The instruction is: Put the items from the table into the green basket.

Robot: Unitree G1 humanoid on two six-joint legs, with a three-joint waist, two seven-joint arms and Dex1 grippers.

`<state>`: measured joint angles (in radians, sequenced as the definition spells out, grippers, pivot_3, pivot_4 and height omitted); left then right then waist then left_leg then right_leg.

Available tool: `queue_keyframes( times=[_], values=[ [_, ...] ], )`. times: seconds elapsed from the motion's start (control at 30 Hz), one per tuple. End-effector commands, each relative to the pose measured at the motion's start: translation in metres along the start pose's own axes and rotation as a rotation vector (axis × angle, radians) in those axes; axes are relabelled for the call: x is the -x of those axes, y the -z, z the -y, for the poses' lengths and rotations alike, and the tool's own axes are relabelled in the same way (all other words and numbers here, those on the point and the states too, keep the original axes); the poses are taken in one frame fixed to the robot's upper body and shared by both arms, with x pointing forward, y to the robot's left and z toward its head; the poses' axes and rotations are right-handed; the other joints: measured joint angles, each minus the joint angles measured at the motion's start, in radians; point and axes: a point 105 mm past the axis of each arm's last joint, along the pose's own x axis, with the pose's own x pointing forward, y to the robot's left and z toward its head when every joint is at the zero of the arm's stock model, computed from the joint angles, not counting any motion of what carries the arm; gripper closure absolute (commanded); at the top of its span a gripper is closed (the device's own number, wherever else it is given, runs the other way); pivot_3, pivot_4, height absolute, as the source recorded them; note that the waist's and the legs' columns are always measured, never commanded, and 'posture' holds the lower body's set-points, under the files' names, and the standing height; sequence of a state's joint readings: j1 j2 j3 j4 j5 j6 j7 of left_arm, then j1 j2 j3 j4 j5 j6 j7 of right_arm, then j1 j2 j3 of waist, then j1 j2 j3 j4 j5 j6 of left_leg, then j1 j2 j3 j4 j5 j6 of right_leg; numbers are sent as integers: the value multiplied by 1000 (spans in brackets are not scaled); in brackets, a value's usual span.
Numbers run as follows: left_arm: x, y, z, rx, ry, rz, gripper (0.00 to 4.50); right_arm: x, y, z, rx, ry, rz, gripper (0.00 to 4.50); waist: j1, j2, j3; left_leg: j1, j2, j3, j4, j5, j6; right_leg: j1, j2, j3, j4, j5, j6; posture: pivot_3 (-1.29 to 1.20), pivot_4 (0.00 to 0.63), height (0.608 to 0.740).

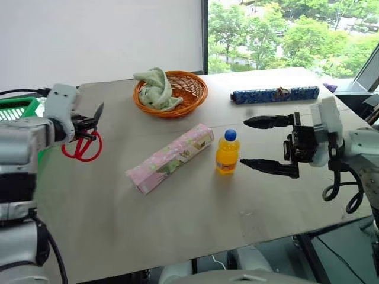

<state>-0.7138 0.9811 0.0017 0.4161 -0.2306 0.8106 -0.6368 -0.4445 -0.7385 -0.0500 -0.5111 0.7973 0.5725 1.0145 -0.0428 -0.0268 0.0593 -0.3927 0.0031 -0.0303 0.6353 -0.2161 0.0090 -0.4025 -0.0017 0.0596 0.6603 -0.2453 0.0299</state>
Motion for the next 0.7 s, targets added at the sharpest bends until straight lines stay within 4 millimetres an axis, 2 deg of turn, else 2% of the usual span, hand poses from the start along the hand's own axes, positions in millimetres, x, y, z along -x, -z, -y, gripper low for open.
queue_keyframes(
  times=[0.03,0.07,0.1,0.13,0.2,0.27,0.3,0.33,0.4,0.47,0.5,0.6,0.7],
  values=[
    [-22,23,-12,-85,-42,-89,4418,-3,-8,-5,33,-10,6,0,5,0,0,-4,0,0,1,0,0,-3,0,0,1,0,0,-86,0,740],
    [-27,33,-15,-91,-48,-120,4418,-4,-7,-6,38,-13,-4,0,3,0,0,-7,0,1,1,0,0,-5,0,0,1,4,1,-95,0,740],
    [-29,38,-18,-92,-50,-126,3395,-4,-6,-8,42,-16,-14,0,0,0,0,-7,0,2,1,0,0,-6,0,1,2,4,0,-119,0,740],
    [-30,36,-20,-70,-54,-107,3174,-5,-5,-10,45,-17,-21,0,-4,0,0,-8,0,3,1,0,0,-8,0,2,2,5,0,-127,0,740],
    [-28,19,-18,-29,-15,-21,2215,-5,-4,-12,47,-11,-31,0,-14,-2,0,-10,1,4,1,0,0,-11,1,3,2,5,0,-136,0,740],
    [-16,-13,3,-10,134,113,1084,-4,-3,-13,42,7,-34,0,-25,-2,0,-17,2,0,4,0,0,-14,1,0,2,5,0,-147,0,740],
    [-10,-22,13,-3,196,154,828,-3,-3,-14,39,14,-34,0,-27,-3,0,-21,2,-1,6,0,0,-17,0,-2,3,5,0,-148,0,740],
    [3,-31,30,9,297,188,828,-2,-1,-14,35,24,-39,0,-28,-3,0,-24,2,-3,8,0,0,-19,0,-4,3,5,0,-148,0,740],
    [28,-36,66,-5,454,192,828,0,1,-16,24,38,-47,0,-37,-2,-1,-24,2,-4,8,-1,1,-19,-6,-3,4,5,0,-145,0,740],
    [41,-33,85,-21,515,175,828,1,2,-17,19,45,-50,0,-52,0,-2,-22,1,-5,8,-2,3,-19,-9,-1,4,5,0,-142,0,740],
    [45,-32,90,-23,524,168,828,1,2,-17,17,46,-50,0,-59,1,-2,-22,0,-4,8,-2,3,-18,-10,0,4,5,0,-134,0,740],
    [56,-20,135,-48,653,99,84,1,7,-19,1,51,-55,0,-71,1,-1,-19,1,-5,10,-2,3,-16,-7,0,5,6,2,-132,0,740],
    [49,-10,155,-97,629,34,19,4,12,-21,-8,51,-77,0,-72,1,-1,-9,1,-4,11,-2,3,-4,0,-3,5,3,6,-139,0,740]
  ],
)
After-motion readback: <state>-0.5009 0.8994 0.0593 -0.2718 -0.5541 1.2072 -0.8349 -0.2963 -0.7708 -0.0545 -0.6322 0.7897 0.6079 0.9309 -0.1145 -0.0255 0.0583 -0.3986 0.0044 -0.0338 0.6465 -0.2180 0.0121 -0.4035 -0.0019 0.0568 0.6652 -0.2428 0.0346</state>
